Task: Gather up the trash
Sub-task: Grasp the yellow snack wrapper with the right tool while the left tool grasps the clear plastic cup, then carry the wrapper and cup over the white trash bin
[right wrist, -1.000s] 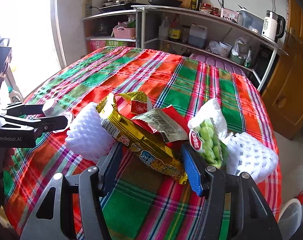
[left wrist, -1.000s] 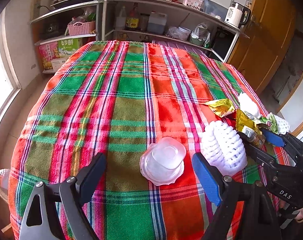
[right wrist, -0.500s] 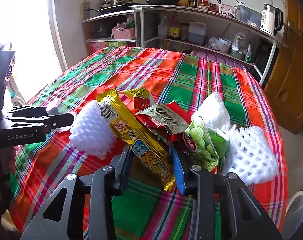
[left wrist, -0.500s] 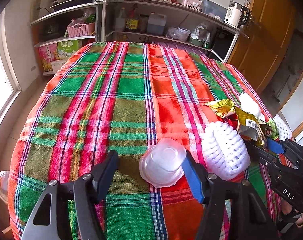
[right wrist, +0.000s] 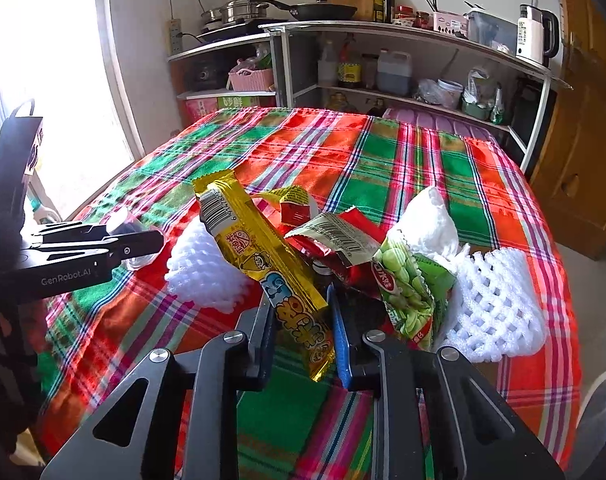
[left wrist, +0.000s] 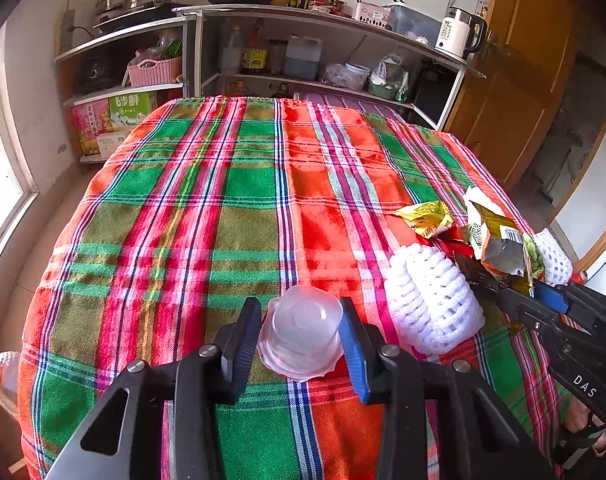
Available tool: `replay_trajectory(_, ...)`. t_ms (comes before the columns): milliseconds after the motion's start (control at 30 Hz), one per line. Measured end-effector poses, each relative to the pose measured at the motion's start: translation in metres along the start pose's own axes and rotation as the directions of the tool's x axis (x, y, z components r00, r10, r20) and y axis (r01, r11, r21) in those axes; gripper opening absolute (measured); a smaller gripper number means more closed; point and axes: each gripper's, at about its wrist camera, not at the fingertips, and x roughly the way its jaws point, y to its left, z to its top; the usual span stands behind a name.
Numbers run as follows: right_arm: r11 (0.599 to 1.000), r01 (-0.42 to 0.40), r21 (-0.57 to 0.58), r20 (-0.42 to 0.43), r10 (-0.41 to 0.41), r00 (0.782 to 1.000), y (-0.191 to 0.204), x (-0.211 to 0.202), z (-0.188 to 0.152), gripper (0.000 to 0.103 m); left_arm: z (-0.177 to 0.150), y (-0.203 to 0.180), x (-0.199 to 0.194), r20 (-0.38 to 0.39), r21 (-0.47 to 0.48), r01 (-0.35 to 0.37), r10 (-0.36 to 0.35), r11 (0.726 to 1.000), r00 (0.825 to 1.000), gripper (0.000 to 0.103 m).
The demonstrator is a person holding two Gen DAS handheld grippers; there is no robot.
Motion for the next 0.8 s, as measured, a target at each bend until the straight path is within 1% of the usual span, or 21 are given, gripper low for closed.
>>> replay_trajectory(100, 1.0, -0.013, 0.018, 0.008, 0.013, 1.0, -0.001, -0.005, -0.001, 0.024, -0.001, -0.002, -0.004, 0.005, 0.005, 0.005, -0.005, 1.0, 1.0, 0.04)
replay_trajectory(367, 0.998, -0.017, 0.052, 0.04, 0.015, 0.999, -0.003, -0.023, -0.004, 0.022, -0.003, -0.016, -0.022, 0.03, 0.032, 0.031, -0.032, 0.999, 0.999, 0.04)
replay_trajectory(667, 0.993, -0.005, 0.115, 0.081, -0.004, 0.997, -0.013, -0.05, -0.013, 0.022, -0.002, -0.047, -0.04, 0.054, 0.097, 0.077, -0.083, 0.992, 0.995, 0.04)
replay_trajectory(800, 0.989, 0.012, 0.146, 0.096, -0.026, 0.995, -0.021, -0.064, -0.017, 0.022, -0.001, -0.065, -0.044, 0.059, 0.129, 0.105, -0.114, 0.986, 0.992, 0.04)
